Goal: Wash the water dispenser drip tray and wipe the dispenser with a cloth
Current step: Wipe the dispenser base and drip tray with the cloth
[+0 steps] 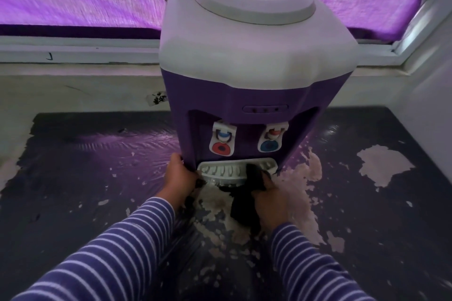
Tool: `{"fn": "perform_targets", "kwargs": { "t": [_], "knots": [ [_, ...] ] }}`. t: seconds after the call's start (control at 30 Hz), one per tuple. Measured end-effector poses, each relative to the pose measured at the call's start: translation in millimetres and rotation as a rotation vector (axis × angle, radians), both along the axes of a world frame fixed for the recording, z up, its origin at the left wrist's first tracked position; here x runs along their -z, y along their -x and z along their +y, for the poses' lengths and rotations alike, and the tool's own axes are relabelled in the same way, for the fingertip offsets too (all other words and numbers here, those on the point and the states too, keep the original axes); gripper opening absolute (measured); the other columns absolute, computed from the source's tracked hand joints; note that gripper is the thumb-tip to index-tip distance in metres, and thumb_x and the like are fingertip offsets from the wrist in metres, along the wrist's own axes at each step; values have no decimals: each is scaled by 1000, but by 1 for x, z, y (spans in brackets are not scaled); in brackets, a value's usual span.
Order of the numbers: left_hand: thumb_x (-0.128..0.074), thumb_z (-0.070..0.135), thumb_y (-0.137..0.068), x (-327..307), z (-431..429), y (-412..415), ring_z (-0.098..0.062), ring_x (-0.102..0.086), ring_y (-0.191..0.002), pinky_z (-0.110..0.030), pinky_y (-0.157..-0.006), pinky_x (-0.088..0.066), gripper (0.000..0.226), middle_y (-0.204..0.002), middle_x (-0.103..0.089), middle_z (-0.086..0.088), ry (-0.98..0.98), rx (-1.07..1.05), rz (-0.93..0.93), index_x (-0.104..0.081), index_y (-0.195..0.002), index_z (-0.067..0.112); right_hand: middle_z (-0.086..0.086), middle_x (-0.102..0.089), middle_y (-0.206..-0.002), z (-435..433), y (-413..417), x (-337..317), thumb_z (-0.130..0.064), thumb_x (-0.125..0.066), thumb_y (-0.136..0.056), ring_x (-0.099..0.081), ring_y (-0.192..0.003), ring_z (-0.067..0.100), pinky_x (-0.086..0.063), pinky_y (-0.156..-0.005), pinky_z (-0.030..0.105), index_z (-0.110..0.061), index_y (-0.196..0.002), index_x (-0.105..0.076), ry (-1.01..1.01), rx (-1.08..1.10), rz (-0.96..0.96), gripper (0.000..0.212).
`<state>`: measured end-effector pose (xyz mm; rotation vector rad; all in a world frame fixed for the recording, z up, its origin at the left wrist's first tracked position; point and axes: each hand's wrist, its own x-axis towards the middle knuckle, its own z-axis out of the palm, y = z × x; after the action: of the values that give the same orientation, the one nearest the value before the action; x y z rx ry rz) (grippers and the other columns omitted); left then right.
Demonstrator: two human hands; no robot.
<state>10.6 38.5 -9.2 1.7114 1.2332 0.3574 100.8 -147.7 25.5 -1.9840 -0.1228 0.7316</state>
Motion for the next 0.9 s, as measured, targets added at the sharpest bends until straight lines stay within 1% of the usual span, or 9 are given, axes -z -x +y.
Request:
{"fn": "perform_targets", "kwargs": {
  "t": [0.1,0.27,0.33,0.4,0.47,0.53,0.67,0.8,0.9],
  "knots": [
    [-77,21,-70,-2,2,1,-31,-60,-89,-51,-81,-53,46,-102,-62,-11,-21,20,11,-43,-101,18,2,-61,-126,7,0,2,-2,-44,-88,-61,-101,24,-52,-93,41,-40,-131,-52,40,-18,-11,58],
    [-76,17,-70,-5,3,2,-30,-60,-88,-49,-79,-54,46,-101,-62,-12,-19,42,12,-44,-104,14,14,-48,-141,40,35,7,-7,-44,-91,-48,-125,32,-39,-106,42,-23,-146,-36,230,-369,-181,57],
    [-76,15,-71,-7,5,2,-29,-60,-87,-46,-76,-54,45,-100,-61,-11,-14,59,19,-43,-102,15,15,-45,-144,44,36,6,-6,-43,-92,-46,-128,32,-37,-108,42,-21,-146,-35,235,-421,-152,57],
    [-76,15,-72,-8,6,3,-27,-60,-85,-44,-74,-54,45,-98,-60,-7,-7,77,31,-41,-100,17,10,-54,-136,33,27,3,-5,-46,-88,-54,-118,29,-44,-102,39,-28,-140,-45,136,-338,-25,57],
    [-78,16,-71,-9,8,4,-23,-59,-81,-41,-70,-54,47,-96,-59,-5,1,93,29,-41,-100,19,4,-62,-127,17,15,0,-8,-50,-86,-59,-108,26,-49,-98,39,-37,-132,-53,109,-220,2,55],
    [-78,17,-70,-8,10,5,-17,-57,-74,-37,-66,-53,49,-97,-58,-3,8,108,20,-40,-100,20,3,-66,-120,8,4,1,-12,-52,-89,-62,-102,23,-51,-96,41,-37,-126,-58,63,-117,23,46],
    [-79,18,-68,-3,13,5,-25,-60,-85,-47,-76,-54,48,-97,-61,-5,-12,117,39,-42,-98,19,-2,-68,-116,21,15,4,-35,-51,-93,-62,-102,22,-50,-96,39,-39,-120,-62,48,-143,-49,30],
    [-79,20,-67,1,14,6,-25,-62,-80,-47,-72,-56,46,-91,-63,-6,-9,111,27,-42,-94,22,10,-60,-128,49,38,12,-12,-45,-91,-57,-113,29,-46,-96,32,-26,-134,-52,193,-396,-201,46],
    [-77,25,-67,2,17,6,-25,-62,-81,-46,-73,-55,45,-91,-63,-6,-29,124,44,-41,-94,24,9,-58,-133,52,38,16,-6,-46,-89,-57,-112,22,-46,-96,29,-24,-137,-50,158,-449,-169,52]
  ]
}}
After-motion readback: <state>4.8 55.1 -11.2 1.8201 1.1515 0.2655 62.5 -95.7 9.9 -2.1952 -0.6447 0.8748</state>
